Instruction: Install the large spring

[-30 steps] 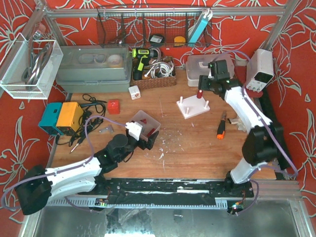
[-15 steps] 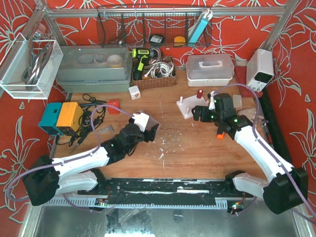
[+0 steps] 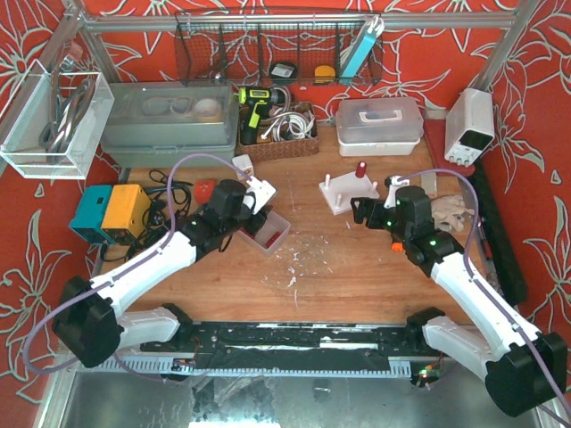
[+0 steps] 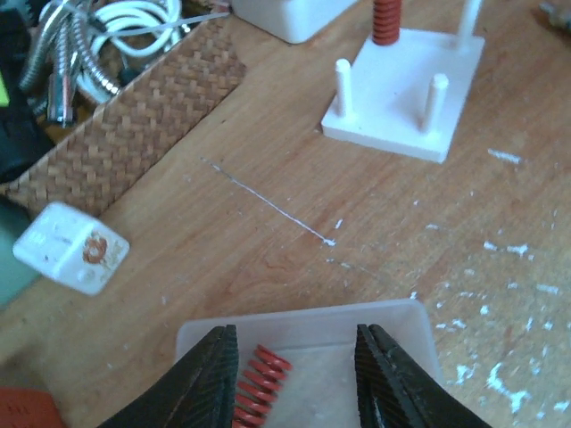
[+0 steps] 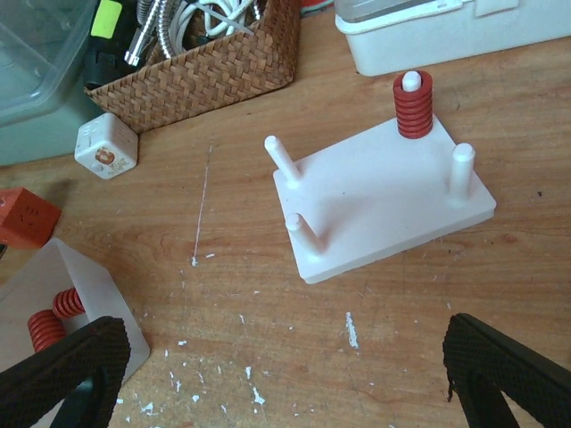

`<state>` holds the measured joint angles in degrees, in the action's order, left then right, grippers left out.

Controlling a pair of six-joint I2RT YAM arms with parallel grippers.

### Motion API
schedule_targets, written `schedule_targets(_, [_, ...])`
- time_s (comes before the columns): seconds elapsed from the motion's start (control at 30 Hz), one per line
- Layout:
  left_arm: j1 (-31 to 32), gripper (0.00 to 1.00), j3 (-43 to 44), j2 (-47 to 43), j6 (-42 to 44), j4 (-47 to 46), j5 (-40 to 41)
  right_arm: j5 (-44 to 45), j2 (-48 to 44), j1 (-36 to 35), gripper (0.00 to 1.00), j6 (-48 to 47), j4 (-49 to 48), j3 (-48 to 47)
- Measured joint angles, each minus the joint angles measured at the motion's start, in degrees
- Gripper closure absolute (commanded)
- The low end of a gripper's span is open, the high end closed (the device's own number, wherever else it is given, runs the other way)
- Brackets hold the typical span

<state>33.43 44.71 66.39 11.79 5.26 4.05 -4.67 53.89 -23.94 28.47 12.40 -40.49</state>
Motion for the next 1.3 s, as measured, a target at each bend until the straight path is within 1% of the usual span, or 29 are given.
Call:
schedule_targets(0.07, [-1.44, 0.59, 2.54, 1.36, 5.62, 2.60, -2.43, 0.13, -0.09, -0.22, 0.04, 0.42, -1.01, 0.63])
schedule_targets(0.17, [-3.78, 0.59, 2.25, 2.10, 14.03, 3.76, -6.10, 0.13, 0.42, -0.94, 0.04, 0.63, -2.14, 1.14])
schedule_targets(0.23, [-5.49, 0.56, 1.44, 3.02, 17.92, 4.13, -8.33, 0.57, 1.14, -2.10, 0.04, 0.55, -2.71, 1.14])
schedule_targets(0.33, [-8.83, 0.56, 1.46, 6.01, 21.75, 4.55, -11.37, 1.99, 2.34, -4.35, 0.04, 0.17, -2.80, 1.14])
schedule_targets(0.43, [-12.09, 0.57, 2.03, 9.51, 24.50, 4.74, -13.42, 3.21, 2.86, -5.46, 0.03, -0.42, -2.73, 1.14])
schedule_targets(0.5, [-13.16, 0.57, 2.73, 11.61, 26.62, 5.07, -14.34, 4.13, 2.86, -5.62, 0.04, -0.57, -2.80, 1.14])
schedule_targets(0.67, [-13.18, 0.57, 3.85, 15.47, 31.74, 5.07, -14.32, 4.83, 2.86, -5.64, 0.04, -0.66, -2.82, 1.14])
schedule_targets(0.87, [-13.18, 0.57, 4.96, 20.28, 35.60, 5.05, -13.29, 5.49, 2.64, -5.66, 0.04, -0.68, -2.80, 1.14])
schedule_targets(1.2, [-13.18, 0.57, 6.86, 23.71, 38.91, 5.01, -12.96, 6.19, 2.16, -5.66, 0.04, -0.70, -2.80, 1.14])
schedule_targets(1.3, [-13.11, 0.56, 6.95, 24.44, 39.47, 5.05, -13.31, 6.25, 2.19, -5.70, 0.04, -0.72, -2.80, 1.14])
